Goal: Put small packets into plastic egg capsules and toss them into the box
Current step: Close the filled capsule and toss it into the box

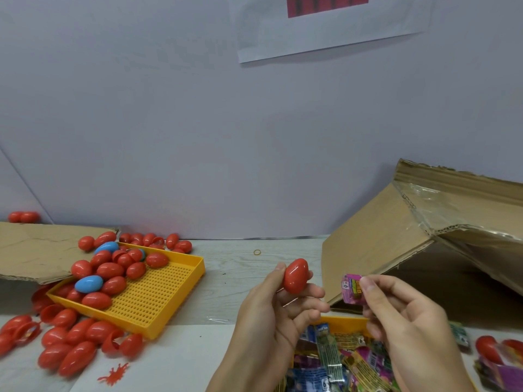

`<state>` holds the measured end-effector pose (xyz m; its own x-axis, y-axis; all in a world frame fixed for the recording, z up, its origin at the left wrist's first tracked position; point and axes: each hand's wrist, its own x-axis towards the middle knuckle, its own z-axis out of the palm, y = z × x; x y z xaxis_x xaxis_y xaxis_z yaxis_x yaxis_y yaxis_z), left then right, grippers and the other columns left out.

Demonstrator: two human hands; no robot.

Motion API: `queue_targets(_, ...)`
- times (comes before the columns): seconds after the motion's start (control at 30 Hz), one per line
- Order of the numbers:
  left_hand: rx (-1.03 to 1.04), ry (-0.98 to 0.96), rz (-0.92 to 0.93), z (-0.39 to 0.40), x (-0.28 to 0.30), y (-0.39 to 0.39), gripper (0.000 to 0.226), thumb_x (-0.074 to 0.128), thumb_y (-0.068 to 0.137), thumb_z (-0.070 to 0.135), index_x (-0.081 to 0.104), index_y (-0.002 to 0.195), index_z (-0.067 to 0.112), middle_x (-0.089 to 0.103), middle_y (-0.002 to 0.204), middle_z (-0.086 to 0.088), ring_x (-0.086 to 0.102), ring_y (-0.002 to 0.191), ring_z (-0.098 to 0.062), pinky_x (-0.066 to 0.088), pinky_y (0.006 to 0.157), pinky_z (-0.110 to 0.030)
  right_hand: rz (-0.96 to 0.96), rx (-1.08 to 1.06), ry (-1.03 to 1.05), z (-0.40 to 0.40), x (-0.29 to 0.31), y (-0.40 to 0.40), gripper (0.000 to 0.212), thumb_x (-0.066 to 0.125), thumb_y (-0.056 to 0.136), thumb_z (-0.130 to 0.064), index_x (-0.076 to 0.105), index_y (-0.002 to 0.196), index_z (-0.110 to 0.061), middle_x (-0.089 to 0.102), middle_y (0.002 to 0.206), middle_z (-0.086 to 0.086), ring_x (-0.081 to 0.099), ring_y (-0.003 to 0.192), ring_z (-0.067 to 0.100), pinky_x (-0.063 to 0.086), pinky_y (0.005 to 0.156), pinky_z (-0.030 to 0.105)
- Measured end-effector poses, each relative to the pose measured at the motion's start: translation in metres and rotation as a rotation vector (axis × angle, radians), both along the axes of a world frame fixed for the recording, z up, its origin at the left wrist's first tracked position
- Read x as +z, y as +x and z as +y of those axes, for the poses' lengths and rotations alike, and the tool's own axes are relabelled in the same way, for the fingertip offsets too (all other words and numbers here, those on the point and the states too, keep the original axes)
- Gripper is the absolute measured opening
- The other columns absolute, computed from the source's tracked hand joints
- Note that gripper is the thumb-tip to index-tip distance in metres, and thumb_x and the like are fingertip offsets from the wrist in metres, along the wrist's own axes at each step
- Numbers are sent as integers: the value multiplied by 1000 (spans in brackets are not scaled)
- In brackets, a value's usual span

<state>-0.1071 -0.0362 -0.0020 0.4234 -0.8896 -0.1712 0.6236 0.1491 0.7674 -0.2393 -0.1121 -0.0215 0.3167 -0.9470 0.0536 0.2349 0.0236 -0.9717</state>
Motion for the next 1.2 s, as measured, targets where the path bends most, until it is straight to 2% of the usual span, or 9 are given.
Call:
queue_targets(0.1, 46, 11, -125, -2, -3, 1, 38, 70, 73, 21, 68, 102, -3, 68, 80, -21, 64, 61, -27, 55, 52, -26, -5, 5, 3, 0, 0, 0, 25, 68, 58, -42, 74, 78, -30, 66, 58, 3, 55, 49, 4, 43, 43, 19)
queue_targets(0.23, 65, 75, -385, -2, -10, 0, 19, 76, 78, 6, 77, 96, 14, 75, 88, -10, 71, 73, -27, 58, 66, -28, 9, -30, -17, -1, -1, -1, 26, 68, 59, -43, 74, 80, -30, 71, 67, 5, 58, 48, 5, 44, 54, 32)
queue_targets(0.37, 56, 86, -515, -3, -11, -2, 24, 85, 74, 20, 74, 94, 14, 74, 88, -15, 72, 72, -26, 58, 68, -30, 50, -47, -41, 0, 0, -1, 23, 66, 60, -45, 73, 79, -34, 73, 71, 3, 59, 49, 5, 46, 56, 33)
queue_targets(0.47, 57, 67, -528, -3, -10, -2, 30, 79, 66, 32, 75, 90, 13, 73, 85, -18, 68, 67, -24, 58, 67, -31, 77, -20, -78, 4, 4, -2, 23, 65, 61, -45, 73, 79, -33, 72, 71, 4, 57, 49, 6, 47, 56, 31)
queue_targets(0.7, -38, 72, -519, -6, -13, -3, 48, 76, 65, 34, 68, 98, 1, 71, 78, -20, 64, 59, -22, 55, 59, -26, 114, 19, -184, 6, 6, -4, 18, 66, 63, -38, 74, 75, -27, 72, 72, 3, 65, 66, 7, 52, 60, 28)
queue_targets(0.8, -55, 59, -515, -6, -14, -2, 43, 79, 66, 34, 70, 95, 4, 72, 78, -17, 64, 60, -22, 55, 59, -25, 120, 27, -209, 6, 5, -3, 18, 67, 63, -38, 74, 77, -31, 73, 72, 1, 67, 69, 7, 54, 63, 24)
queue_targets(0.9, -63, 41, -512, -6, -15, -1, 25, 84, 72, 28, 75, 87, 11, 71, 80, -17, 66, 63, -22, 56, 61, -26, 123, 18, -217, 5, 2, -2, 15, 68, 63, -34, 74, 77, -32, 74, 74, -1, 69, 73, 9, 56, 64, 28)
queue_targets(1.07, -69, 18, -474, -5, -16, -1, 18, 77, 72, 18, 76, 88, 11, 71, 86, -16, 70, 71, -26, 57, 66, -28, 89, 29, -208, 2, -2, -3, 11, 75, 71, -2, 74, 70, -12, 74, 74, 5, 71, 72, 13, 53, 61, 13)
queue_targets(1.2, -65, 18, -472, -6, -16, -1, 20, 79, 72, 18, 75, 90, 10, 72, 89, -17, 71, 76, -27, 57, 67, -27, 93, 29, -254, 3, -1, -4, 16, 76, 69, 4, 74, 71, -11, 75, 76, 6, 72, 73, 15, 55, 63, 16)
